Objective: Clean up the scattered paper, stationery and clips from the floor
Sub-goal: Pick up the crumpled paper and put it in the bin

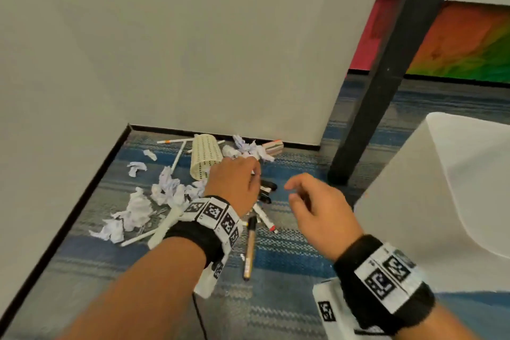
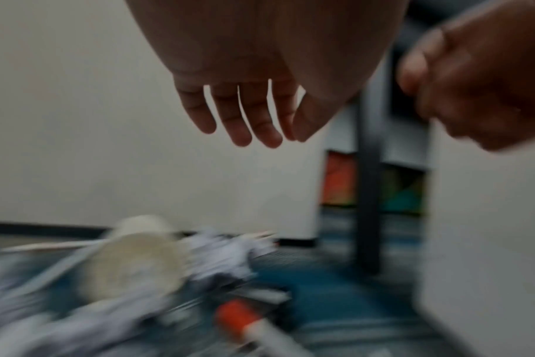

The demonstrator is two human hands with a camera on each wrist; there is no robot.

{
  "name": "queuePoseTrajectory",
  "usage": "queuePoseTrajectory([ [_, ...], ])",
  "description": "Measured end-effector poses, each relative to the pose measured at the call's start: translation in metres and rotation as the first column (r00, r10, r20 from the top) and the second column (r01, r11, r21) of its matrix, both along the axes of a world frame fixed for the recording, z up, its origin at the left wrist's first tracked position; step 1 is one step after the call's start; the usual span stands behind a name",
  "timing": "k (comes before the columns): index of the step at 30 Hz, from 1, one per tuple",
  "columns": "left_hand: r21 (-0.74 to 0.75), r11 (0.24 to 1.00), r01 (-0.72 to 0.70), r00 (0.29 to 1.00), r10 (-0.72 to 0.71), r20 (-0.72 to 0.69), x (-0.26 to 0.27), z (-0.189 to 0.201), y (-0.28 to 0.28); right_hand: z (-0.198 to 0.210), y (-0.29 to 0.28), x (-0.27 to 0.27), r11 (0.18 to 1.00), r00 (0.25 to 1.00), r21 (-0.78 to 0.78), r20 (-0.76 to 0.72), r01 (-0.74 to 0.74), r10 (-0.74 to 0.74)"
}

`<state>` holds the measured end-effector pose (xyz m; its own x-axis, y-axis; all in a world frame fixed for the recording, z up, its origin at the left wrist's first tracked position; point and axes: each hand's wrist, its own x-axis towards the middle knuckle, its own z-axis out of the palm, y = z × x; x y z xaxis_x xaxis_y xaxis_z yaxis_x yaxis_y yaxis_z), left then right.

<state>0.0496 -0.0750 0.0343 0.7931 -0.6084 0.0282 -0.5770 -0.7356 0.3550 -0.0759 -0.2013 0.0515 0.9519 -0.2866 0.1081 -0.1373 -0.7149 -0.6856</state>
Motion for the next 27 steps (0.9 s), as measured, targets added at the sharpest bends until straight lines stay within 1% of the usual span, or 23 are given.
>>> queuePoseTrajectory([
  [2, 0.159, 0.976, -0.147, 0.988, 0.153, -0.024, 0.029, -0.019, 0.048, -0.04, 0.018, 0.03, 0.992, 0.973, -0.029, -0.201, -0.121, 0.113],
  [4, 0.286, 0.918, -0.273, 0.954, 0.297, -0.041, 0.053, -0.037, 0.096, -0.072, 0.036, 0.059, 0.971, 0.917, -0.038, -0.338, -0.237, 0.211],
  [6, 0.382, 0.857, -0.347, 0.917, 0.395, -0.053, 0.071, -0.054, 0.137, -0.096, 0.053, 0.09, 0.936, 0.863, -0.07, -0.417, -0.344, 0.285],
  [8, 0.439, 0.821, -0.364, 0.902, 0.428, -0.054, 0.081, -0.07, 0.167, -0.112, 0.068, 0.122, 0.9, 0.817, -0.086, -0.464, -0.427, 0.343],
  [10, 0.449, 0.806, -0.386, 0.884, 0.463, -0.071, 0.087, -0.087, 0.182, -0.127, 0.081, 0.153, 0.886, 0.787, -0.071, -0.496, -0.459, 0.368],
  [13, 0.381, 0.781, -0.495, 0.809, 0.574, -0.126, 0.096, -0.111, 0.188, -0.15, 0.097, 0.188, 0.867, 0.76, -0.105, -0.539, -0.487, 0.362],
  [15, 0.333, 0.768, -0.546, 0.772, 0.616, -0.154, 0.102, -0.124, 0.191, -0.159, 0.103, 0.2, 0.854, 0.739, -0.134, -0.579, -0.502, 0.343],
  [17, 0.315, 0.766, -0.56, 0.765, 0.624, -0.157, 0.108, -0.136, 0.196, -0.162, 0.105, 0.206, 0.843, 0.722, -0.147, -0.604, -0.517, 0.337],
  [18, 0.332, 0.765, -0.552, 0.766, 0.623, -0.16, 0.11, -0.141, 0.199, -0.164, 0.103, 0.205, 0.853, 0.732, -0.136, -0.591, -0.504, 0.339],
  [19, 0.36, 0.759, -0.543, 0.763, 0.625, -0.164, 0.111, -0.145, 0.2, -0.164, 0.101, 0.203, 0.877, 0.761, -0.111, -0.555, -0.468, 0.336],
  [21, 0.409, 0.726, -0.553, 0.74, 0.653, -0.158, 0.111, -0.15, 0.202, -0.163, 0.097, 0.195, 0.934, 0.853, -0.053, -0.428, -0.354, 0.299],
  [22, 0.41, 0.71, -0.573, 0.726, 0.671, -0.147, 0.111, -0.152, 0.202, -0.161, 0.096, 0.19, 0.957, 0.895, -0.02, -0.36, -0.288, 0.262],
  [23, 0.388, 0.704, -0.595, 0.718, 0.682, -0.136, 0.111, -0.154, 0.203, -0.158, 0.095, 0.187, 0.974, 0.923, 0.019, -0.315, -0.227, 0.221],
  [25, 0.303, 0.725, -0.619, 0.721, 0.677, -0.149, 0.11, -0.156, 0.207, -0.156, 0.092, 0.185, 0.986, 0.944, 0.072, -0.287, -0.149, 0.163],
  [27, 0.194, 0.759, -0.621, 0.739, 0.65, -0.179, 0.109, -0.155, 0.21, -0.156, 0.09, 0.189, 0.985, 0.944, 0.05, -0.28, -0.165, 0.172],
])
